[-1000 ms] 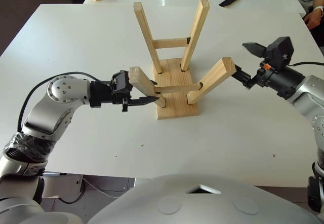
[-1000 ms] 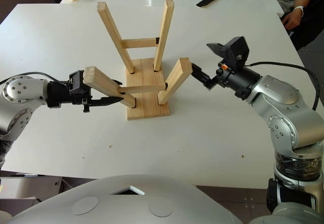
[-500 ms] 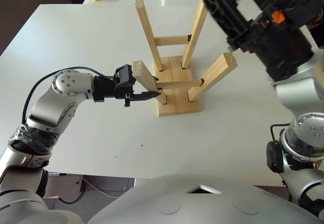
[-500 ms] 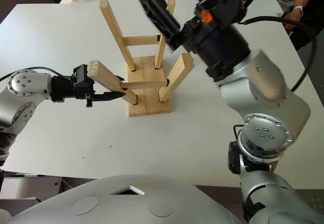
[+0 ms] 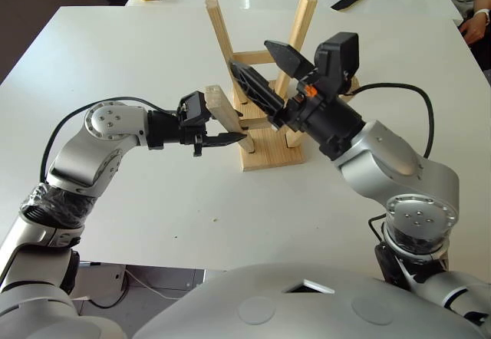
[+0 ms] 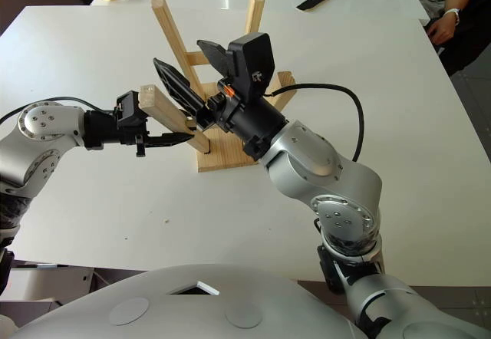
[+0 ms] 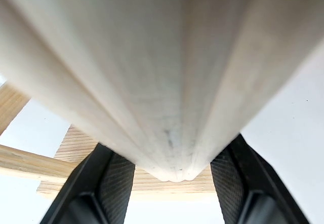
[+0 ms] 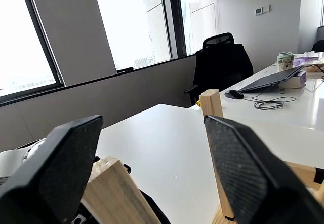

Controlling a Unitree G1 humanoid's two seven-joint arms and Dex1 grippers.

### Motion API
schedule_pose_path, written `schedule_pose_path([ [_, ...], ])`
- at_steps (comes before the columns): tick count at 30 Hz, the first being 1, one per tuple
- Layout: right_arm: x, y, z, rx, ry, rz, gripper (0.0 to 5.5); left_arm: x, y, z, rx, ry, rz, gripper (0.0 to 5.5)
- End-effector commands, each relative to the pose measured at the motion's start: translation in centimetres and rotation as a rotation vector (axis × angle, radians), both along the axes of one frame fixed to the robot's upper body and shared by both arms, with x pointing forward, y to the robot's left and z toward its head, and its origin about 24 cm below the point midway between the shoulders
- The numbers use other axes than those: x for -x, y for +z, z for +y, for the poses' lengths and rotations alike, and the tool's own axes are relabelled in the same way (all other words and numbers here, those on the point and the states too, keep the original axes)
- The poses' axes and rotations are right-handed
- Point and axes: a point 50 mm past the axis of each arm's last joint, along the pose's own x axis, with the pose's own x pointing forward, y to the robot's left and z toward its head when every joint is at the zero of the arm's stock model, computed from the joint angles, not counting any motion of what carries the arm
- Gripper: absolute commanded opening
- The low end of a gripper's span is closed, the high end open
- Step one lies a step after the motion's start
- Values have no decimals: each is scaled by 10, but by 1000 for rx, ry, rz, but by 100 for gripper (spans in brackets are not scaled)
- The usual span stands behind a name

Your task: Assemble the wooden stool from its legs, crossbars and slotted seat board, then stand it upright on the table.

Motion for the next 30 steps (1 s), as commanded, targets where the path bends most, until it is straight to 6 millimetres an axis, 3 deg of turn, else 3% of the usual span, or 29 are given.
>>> schedule_pose_path([
  [1, -13, -11, -6, 14, -104, 15, 310, 9, -53, 23, -292, 132, 202, 206],
  [2, -14, -11, -6, 16, -107, 13, 289, 9, -53, 23, -292, 131, 201, 206],
  [10, -7, -19, 9, 25, -79, 22, 289, 9, -53, 21, -288, 133, 199, 206],
  [16, -5, -31, 9, 85, -69, 38, 289, 9, -53, 20, -286, 136, 200, 206],
  [24, -6, -82, 7, 277, -69, 173, 289, 9, -54, 18, -281, 132, 203, 206],
  [30, -5, -96, 6, 320, -67, 225, 289, 9, -52, 16, -276, 126, 201, 206],
])
